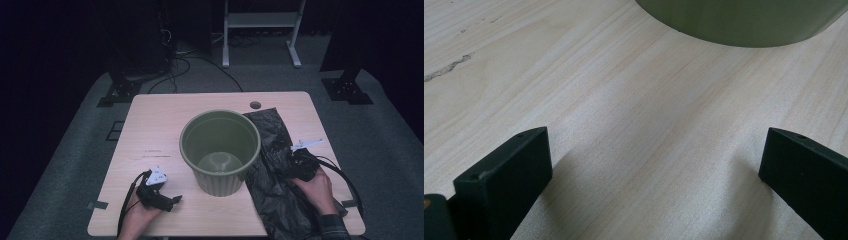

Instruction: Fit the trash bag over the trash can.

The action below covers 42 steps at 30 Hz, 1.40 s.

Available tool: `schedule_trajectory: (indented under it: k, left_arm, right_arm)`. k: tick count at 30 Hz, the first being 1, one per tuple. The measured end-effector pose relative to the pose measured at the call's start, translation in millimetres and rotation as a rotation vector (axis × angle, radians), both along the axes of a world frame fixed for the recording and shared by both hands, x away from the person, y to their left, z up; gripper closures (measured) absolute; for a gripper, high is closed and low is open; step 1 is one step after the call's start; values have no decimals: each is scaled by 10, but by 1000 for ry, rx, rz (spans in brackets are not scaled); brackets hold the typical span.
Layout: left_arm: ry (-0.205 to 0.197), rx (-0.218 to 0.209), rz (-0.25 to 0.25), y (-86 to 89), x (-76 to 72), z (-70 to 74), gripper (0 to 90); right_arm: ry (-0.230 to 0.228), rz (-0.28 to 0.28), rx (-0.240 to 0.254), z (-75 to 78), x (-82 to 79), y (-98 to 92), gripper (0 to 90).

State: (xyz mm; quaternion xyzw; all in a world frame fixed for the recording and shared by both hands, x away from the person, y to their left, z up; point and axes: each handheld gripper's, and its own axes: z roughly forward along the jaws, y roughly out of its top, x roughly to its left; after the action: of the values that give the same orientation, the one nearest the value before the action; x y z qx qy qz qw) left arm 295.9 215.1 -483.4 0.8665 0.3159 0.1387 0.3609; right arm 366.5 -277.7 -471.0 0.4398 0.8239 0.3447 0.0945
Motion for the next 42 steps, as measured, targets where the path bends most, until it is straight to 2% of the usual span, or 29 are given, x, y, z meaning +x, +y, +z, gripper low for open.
schedule_trajectory:
  k: [6, 12, 21, 23, 25, 28, 33, 36, 38, 42]
  left_arm:
    - [0, 0, 0, 0, 0, 0, 0]
    - [-1, 1, 0, 1, 0, 0, 0]
    - [0, 1, 0, 0, 0, 0, 0]
    - [0, 0, 0, 0, 0, 0, 0]
    - [0, 1, 0, 0, 0, 0, 0]
    - [0, 0, 0, 0, 0, 0, 0]
    - [0, 1, 0, 0, 0, 0, 0]
    - [0, 0, 0, 0, 0, 0, 0]
    - [0, 0, 0, 0, 0, 0, 0]
    - [0, 0, 0, 0, 0, 0, 0]
  right_arm:
    - [2, 36, -28, -28, 48, 232, 52]
    - [3, 64, -19, -33, 74, 407, 29]
    - [-18, 91, -81, -54, 59, 616, 0]
    - [-32, 96, -113, -55, 55, 652, 14]
    - [-57, 98, -136, -40, 36, 664, 117]
    - [-71, 108, -121, -14, 4, 665, 271]
    - [-84, 136, -104, 19, -43, 637, 659]
    - [-86, 158, -86, 13, -66, 615, 833]
    - [-80, 177, -74, 9, -73, 605, 888]
    - [-62, 214, -75, 30, -94, 572, 895]
